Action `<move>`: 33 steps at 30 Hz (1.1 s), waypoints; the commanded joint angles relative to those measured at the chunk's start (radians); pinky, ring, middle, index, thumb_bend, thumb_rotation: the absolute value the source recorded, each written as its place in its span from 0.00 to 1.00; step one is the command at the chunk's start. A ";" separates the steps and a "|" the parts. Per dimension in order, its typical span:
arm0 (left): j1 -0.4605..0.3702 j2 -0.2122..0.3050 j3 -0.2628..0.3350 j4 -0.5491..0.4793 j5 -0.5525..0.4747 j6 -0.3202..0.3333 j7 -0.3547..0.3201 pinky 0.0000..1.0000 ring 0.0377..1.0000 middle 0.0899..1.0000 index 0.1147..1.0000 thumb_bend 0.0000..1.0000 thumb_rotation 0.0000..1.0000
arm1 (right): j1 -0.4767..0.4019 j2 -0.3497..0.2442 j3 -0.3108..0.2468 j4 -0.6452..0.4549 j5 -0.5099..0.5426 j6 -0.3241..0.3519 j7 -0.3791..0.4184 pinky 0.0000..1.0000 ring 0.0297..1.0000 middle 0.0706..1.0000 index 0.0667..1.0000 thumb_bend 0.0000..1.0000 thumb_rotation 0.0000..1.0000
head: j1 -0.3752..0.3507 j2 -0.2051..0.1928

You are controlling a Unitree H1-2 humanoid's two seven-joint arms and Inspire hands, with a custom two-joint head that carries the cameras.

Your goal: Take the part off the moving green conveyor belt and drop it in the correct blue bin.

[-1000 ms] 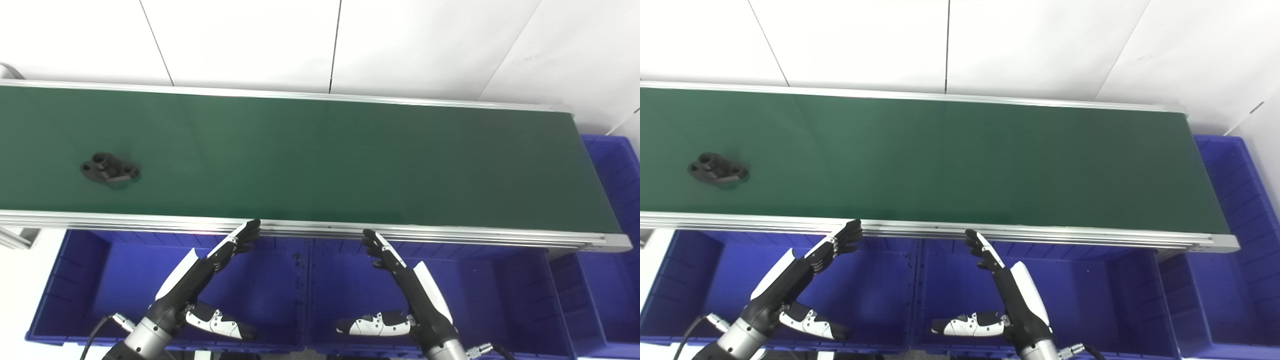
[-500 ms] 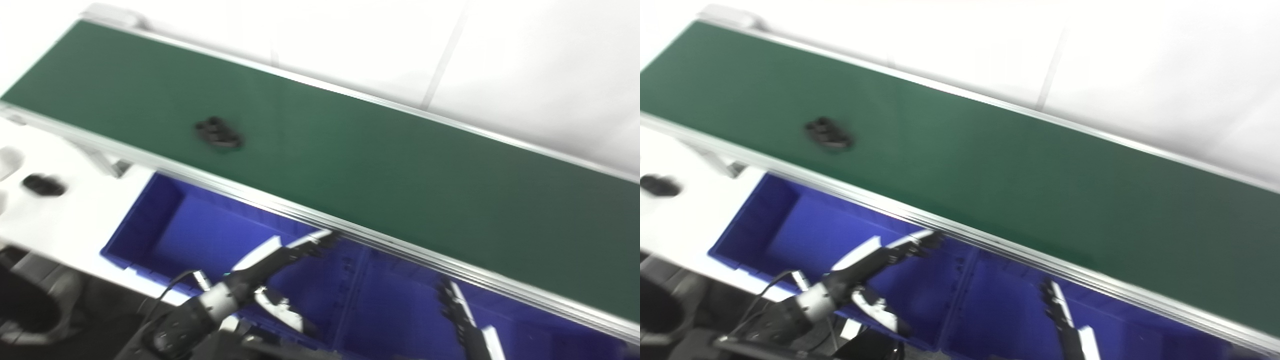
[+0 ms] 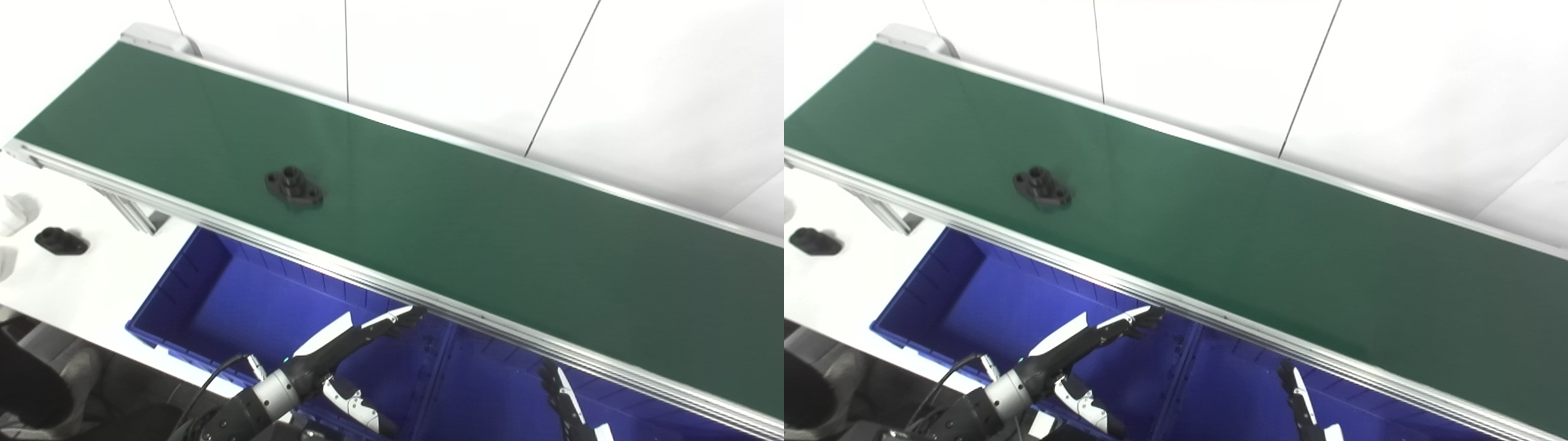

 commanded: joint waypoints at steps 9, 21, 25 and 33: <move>-0.023 0.019 -0.028 0.015 -0.017 -0.043 0.047 0.83 0.89 0.93 0.94 0.94 0.38 | -0.013 -0.001 0.004 0.010 -0.001 -0.063 -0.021 0.90 0.93 0.93 0.96 0.89 0.13 | -0.041 -0.027; -0.049 0.045 -0.074 0.036 -0.024 -0.043 0.119 0.80 0.87 0.91 0.94 0.94 0.35 | -0.024 0.022 -0.005 0.071 0.025 -0.205 -0.086 0.85 0.87 0.88 0.91 0.90 0.09 | -0.102 -0.040; -0.059 0.048 -0.084 0.048 -0.044 -0.043 0.138 0.81 0.88 0.92 0.93 0.94 0.33 | -0.020 0.050 -0.017 0.095 0.064 -0.324 -0.131 0.82 0.84 0.84 0.88 0.89 0.11 | -0.145 -0.037; -0.076 0.071 -0.107 0.062 -0.064 -0.043 0.176 0.85 0.89 0.92 0.94 0.94 0.34 | -0.018 0.067 0.001 0.057 0.096 -0.388 -0.181 0.74 0.77 0.78 0.81 0.87 0.14 | -0.258 -0.030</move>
